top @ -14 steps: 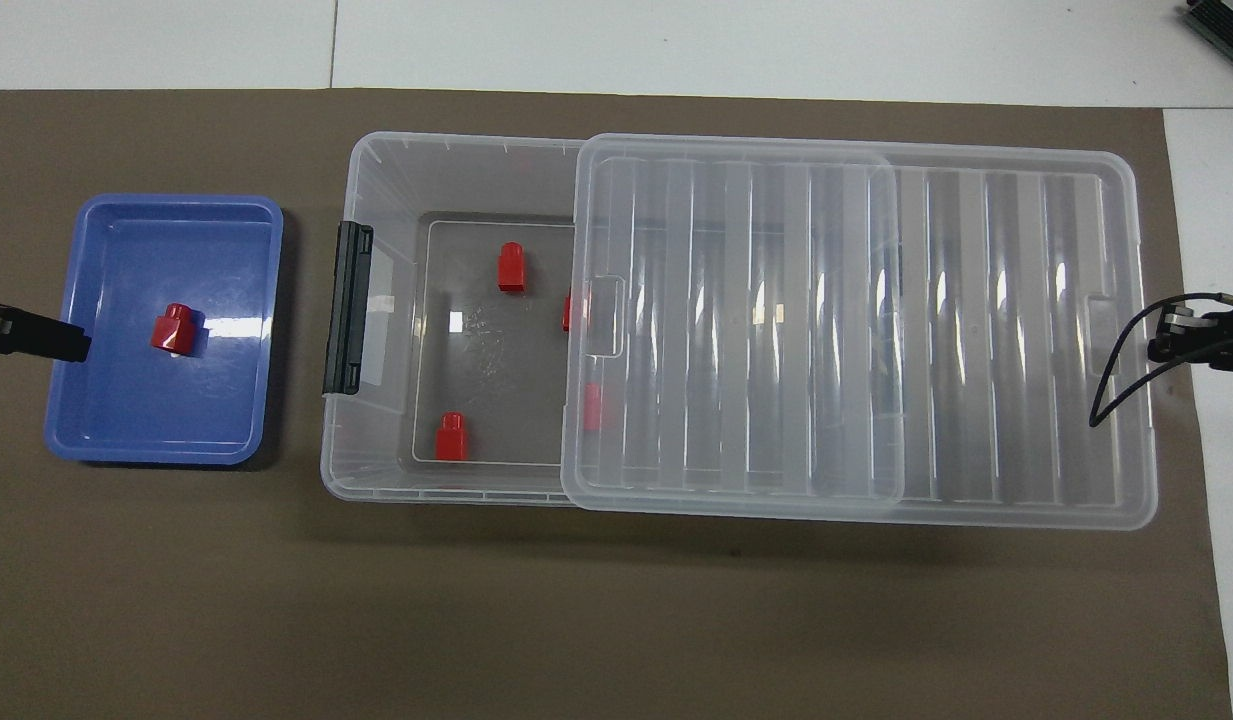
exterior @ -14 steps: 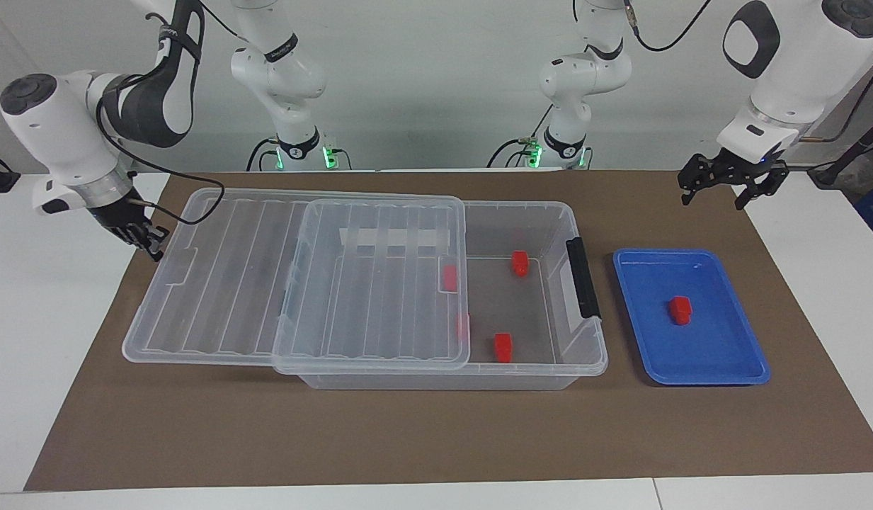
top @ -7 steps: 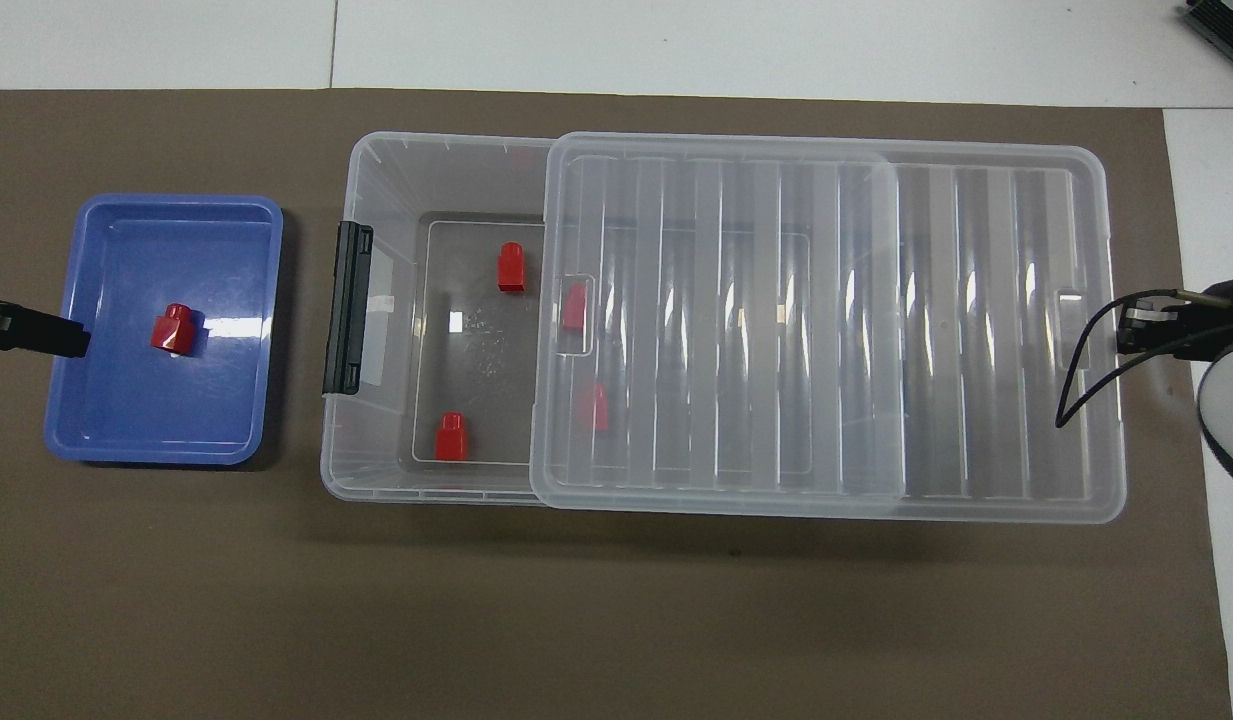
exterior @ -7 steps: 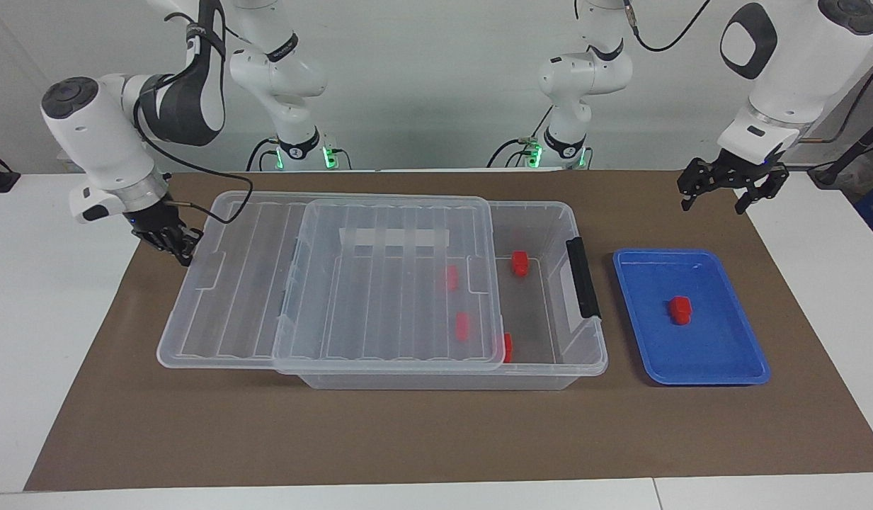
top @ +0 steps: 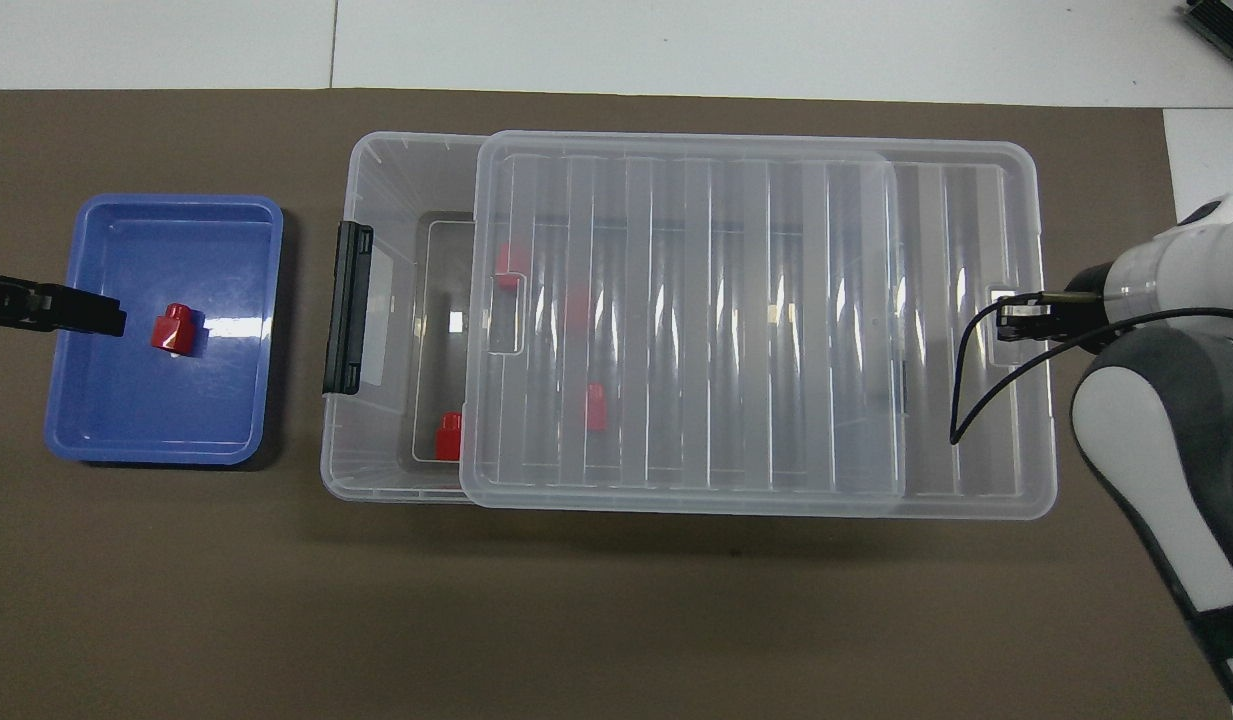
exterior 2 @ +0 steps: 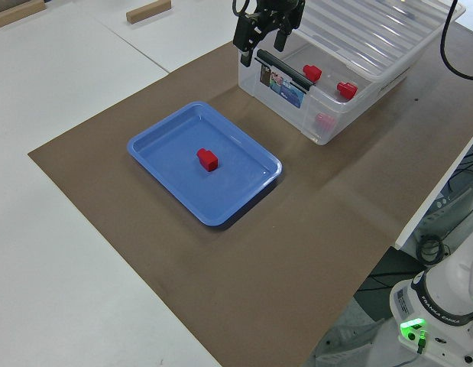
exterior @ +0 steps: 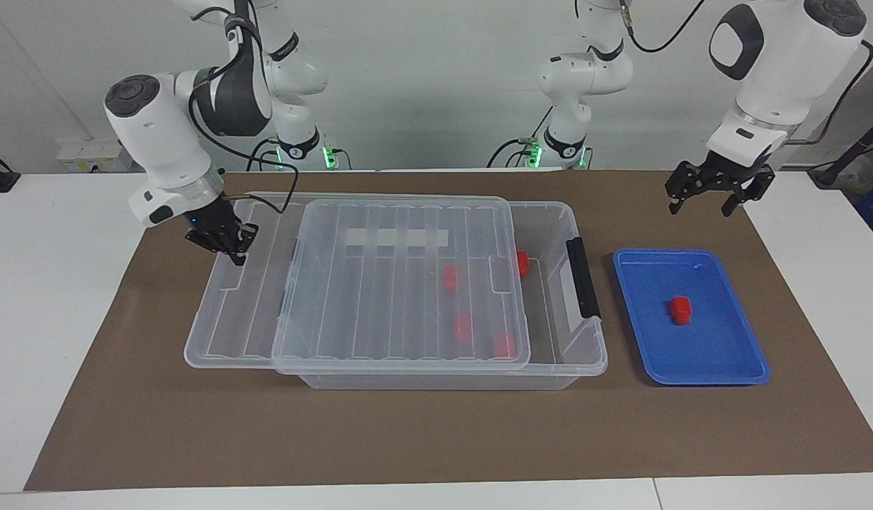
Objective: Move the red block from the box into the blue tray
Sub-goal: 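Slide the clear lid back toward the right gripper to close the box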
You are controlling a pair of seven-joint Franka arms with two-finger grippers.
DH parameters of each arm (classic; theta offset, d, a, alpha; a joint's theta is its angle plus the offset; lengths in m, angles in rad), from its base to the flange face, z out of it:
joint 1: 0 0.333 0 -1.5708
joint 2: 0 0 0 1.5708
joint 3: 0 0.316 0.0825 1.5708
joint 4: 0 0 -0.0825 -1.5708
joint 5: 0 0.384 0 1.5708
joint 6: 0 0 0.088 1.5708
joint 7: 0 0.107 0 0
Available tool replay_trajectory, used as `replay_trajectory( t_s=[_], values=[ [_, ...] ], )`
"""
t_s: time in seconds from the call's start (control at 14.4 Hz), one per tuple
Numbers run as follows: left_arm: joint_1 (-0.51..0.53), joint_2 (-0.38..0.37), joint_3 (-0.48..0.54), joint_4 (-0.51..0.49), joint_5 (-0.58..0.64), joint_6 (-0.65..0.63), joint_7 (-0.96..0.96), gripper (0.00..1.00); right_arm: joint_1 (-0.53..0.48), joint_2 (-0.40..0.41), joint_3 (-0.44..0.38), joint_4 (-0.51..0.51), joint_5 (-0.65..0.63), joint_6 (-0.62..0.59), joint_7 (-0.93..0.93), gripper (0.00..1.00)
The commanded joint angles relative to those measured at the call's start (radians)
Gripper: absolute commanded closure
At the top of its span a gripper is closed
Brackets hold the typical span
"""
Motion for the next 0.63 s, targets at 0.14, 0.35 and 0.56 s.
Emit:
replay_trajectory(
  t_s=[0.14,0.35,0.56],
  values=[
    [-0.01,-0.023,0.013,-0.034,-0.014,0.025,-0.01,0.0,-0.097,-0.009,-0.01,0.013,0.002,0.007,-0.033,1.0],
    [-0.012,-0.022,0.015,-0.031,-0.047,0.019,-0.026,0.0,-0.139,-0.008,-0.009,-0.031,0.002,0.045,-0.041,1.0],
    [-0.016,-0.006,0.016,0.025,-0.047,-0.077,-0.028,0.0,-0.131,-0.006,-0.007,-0.043,0.005,0.048,-0.038,1.0]
  ],
)
